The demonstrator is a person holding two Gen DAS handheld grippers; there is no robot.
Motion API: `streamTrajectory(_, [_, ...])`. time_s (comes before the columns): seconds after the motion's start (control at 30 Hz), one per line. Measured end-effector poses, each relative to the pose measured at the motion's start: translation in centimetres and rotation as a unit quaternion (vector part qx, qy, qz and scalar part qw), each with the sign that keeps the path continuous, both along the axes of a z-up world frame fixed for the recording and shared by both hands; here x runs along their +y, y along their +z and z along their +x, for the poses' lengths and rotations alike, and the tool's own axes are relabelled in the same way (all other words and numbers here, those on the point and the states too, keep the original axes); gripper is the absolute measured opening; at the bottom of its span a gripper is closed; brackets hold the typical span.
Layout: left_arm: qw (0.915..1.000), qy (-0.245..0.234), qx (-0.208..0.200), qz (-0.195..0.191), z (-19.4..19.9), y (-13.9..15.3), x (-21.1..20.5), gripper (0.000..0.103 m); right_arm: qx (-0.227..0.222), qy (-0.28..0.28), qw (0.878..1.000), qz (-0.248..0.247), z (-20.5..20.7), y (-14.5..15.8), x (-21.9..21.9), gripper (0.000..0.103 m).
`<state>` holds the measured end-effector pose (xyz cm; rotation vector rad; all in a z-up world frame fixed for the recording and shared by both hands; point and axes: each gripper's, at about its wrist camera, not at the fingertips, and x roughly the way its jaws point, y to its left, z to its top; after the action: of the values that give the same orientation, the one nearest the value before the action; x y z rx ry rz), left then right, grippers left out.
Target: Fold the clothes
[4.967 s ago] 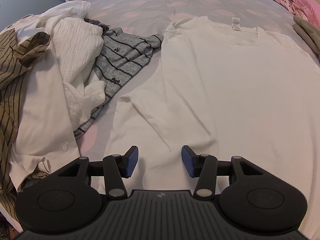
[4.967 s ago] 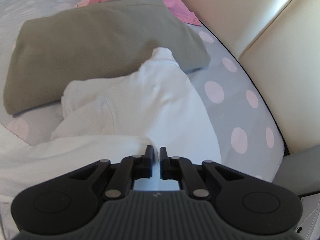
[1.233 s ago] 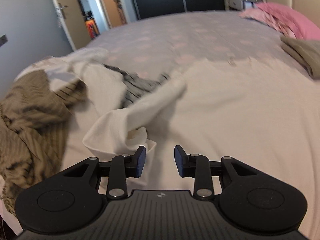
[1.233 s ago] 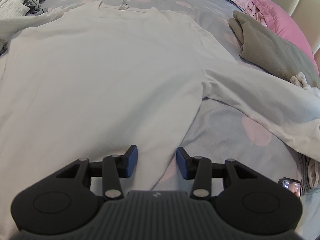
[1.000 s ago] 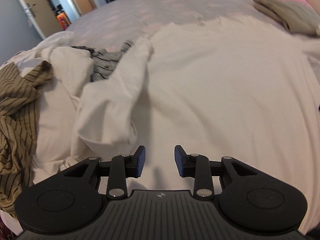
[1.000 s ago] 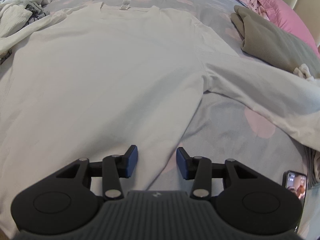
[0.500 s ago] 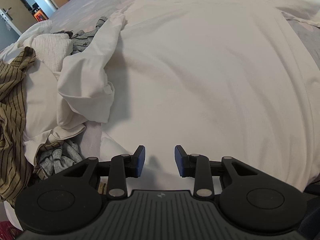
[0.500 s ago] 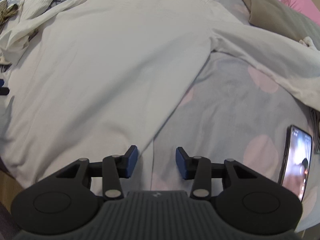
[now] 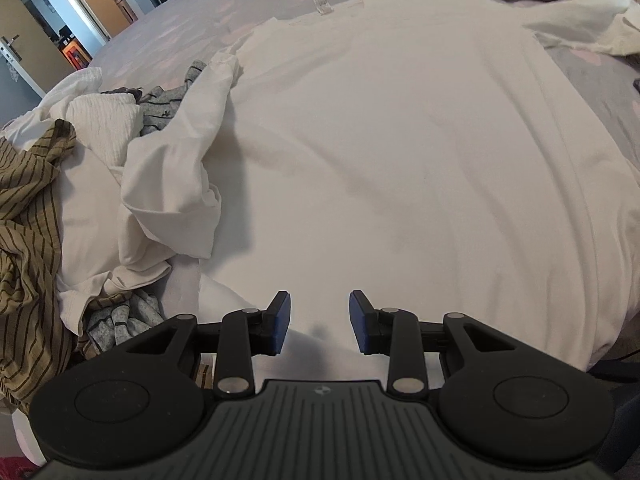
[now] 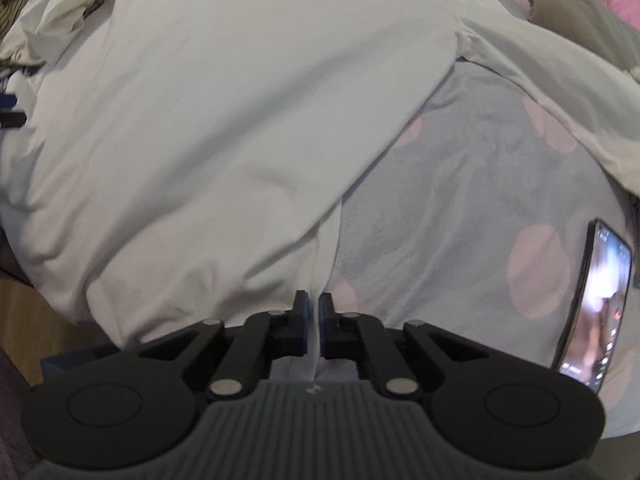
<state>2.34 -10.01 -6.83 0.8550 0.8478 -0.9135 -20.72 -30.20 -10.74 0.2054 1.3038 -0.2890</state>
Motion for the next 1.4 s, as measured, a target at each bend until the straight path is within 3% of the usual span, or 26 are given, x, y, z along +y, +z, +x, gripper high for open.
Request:
streamTrajectory(0.23, [0.9999, 0.009, 0.003, -0.008, 0.5, 0.4, 0.1, 0.03, 0.079, 0.025, 0.997, -0.003, -1.3, 2.8, -0.9, 0.0])
streamTrajectory(0.33, [0.9999, 0.009, 0.004, -0.012, 0.7, 0.7, 0.3, 0.03, 0.109, 0.038, 0.993, -0.026, -2.0, 2.8, -1.1, 0.0])
streamTrajectory(0.47, [0.9994, 0.019, 0.022, -0.02, 1.6, 1.2, 0.8, 0.031, 0.125, 0.037, 0.991, -0.022, -1.9, 1.5, -0.9, 0.0])
streamTrajectory(0.57, [0.9988, 0.03, 0.035, -0.017, 2.2, 1.5, 1.5, 0.042, 0.139, 0.049, 0.989, -0.031, -1.4, 0.4, -0.4, 0.005])
streamTrajectory(0.67, [0.9981, 0.042, 0.044, -0.012, 2.5, 1.4, 2.4, 0.043, 0.12, 0.059, 0.99, -0.046, -0.9, 1.1, 0.1, 0.006])
streamTrajectory(0.77, [0.9972, 0.06, 0.044, 0.007, 2.9, 0.8, 3.3, 0.043, 0.093, 0.069, 0.992, -0.057, -0.1, 2.1, 0.5, 0.024])
streamTrajectory(0.8, [0.9965, 0.069, 0.045, 0.012, 3.1, 0.6, 3.7, 0.043, 0.085, 0.074, 0.992, -0.06, 0.4, 2.4, 0.6, 0.025])
streamTrajectory(1.1, [0.9862, 0.147, 0.068, 0.035, 5.2, -0.8, 8.1, 0.043, 0.051, 0.155, 0.985, -0.048, 4.9, 1.7, 3.5, 0.026])
streamTrajectory(1.3, [0.9788, 0.164, 0.09, 0.083, 6.1, -3.6, 9.1, 0.043, 0.057, 0.175, 0.982, -0.034, 6.2, 0.9, 4.0, 0.026])
streamTrajectory(1.33, [0.979, 0.16, 0.093, 0.084, 6.1, -3.8, 9.0, 0.042, 0.059, 0.174, 0.982, -0.031, 6.3, 0.8, 3.9, 0.026])
streamTrajectory(1.4, [0.9816, 0.142, 0.099, 0.082, 5.7, -3.9, 8.7, 0.028, 0.061, 0.172, 0.983, -0.026, 6.5, 0.7, 3.8, 0.027])
